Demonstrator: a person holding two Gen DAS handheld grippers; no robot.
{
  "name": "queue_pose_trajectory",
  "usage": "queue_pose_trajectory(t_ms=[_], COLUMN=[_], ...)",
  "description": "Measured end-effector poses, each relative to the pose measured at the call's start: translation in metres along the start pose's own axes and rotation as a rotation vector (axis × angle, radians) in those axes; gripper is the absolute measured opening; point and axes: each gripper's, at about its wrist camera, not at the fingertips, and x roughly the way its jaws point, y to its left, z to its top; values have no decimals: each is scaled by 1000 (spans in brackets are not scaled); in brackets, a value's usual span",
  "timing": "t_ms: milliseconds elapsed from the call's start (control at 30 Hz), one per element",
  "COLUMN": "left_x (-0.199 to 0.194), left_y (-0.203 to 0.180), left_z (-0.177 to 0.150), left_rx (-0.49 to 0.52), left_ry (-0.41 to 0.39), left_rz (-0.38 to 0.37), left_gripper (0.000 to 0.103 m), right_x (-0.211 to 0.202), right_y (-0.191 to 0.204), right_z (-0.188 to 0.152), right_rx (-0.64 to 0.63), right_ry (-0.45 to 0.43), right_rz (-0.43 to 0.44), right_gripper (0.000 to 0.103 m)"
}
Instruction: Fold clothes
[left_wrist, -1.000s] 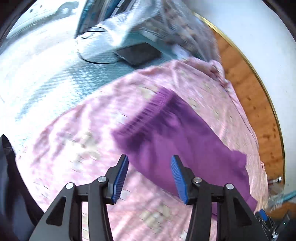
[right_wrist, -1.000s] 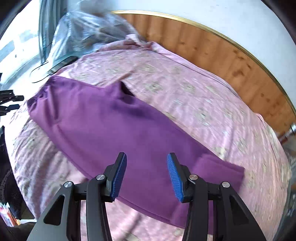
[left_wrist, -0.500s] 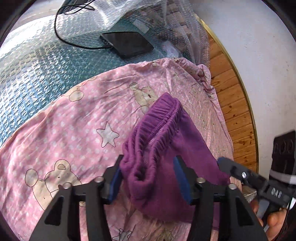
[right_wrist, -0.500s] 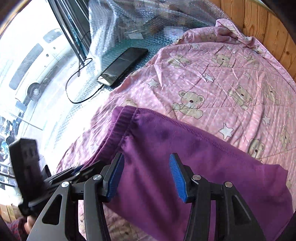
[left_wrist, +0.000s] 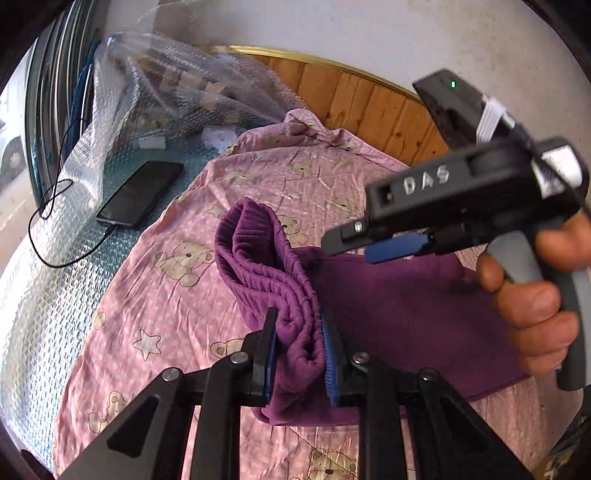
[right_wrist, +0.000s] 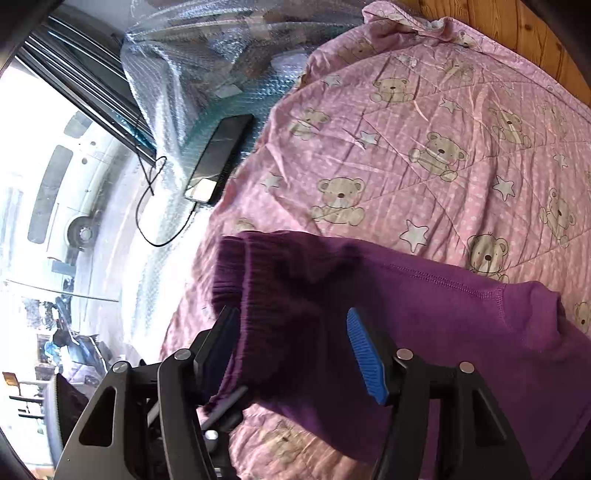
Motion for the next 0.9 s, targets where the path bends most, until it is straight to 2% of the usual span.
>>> queue_pose_trajectory(t_ms=[100,200,233,267,333,433,500,600,700,733,800,833,900], left_x=[4,4,4,4,3,-5,-7,12,35,37,32,26,14], left_y=[-25,-45,-52,-58,-71,-103,-136,-188,-214,-213,-203,-195,-175], left_z=[0,1,1,1,2,5,8,4,-8,-12,-16,-18,-15], left_rx=[115,209,240,269,321,407,462,516,503,480,431,418,389], left_ry=[-1,-7,-8,-11,-16,-47,-57,25,154,195,246,264,287], left_rz=[-3,-12,-15,-19,-29,-74,-133,-264,-360,-394,-483,-513,-539], left_gripper=[22,22,22,22,22,22,22,25,27,27,27,27,27], right_x=[2,27,30,29,7,-42,-74,-90,-76,-70,-67,-70,-80], right_y=[13,18,14,7,-13,-55,-101,-185,-253,-269,-289,-289,-288], right_z=[2,0,-4,-8,-19,-42,-63,-102,-134,-142,-156,-159,-164], right_rx=[-70,-143,-159,-156,-108,-12,99,299,440,471,530,534,535], right_ry=[40,119,133,125,72,-32,-80,-105,-107,-109,-160,-173,-202], right_rz=[-5,-71,-85,-97,-84,-74,-76,-64,-81,-88,7,20,37], right_gripper=[66,66,59,44,25,21,21,20,18,17,17,18,23])
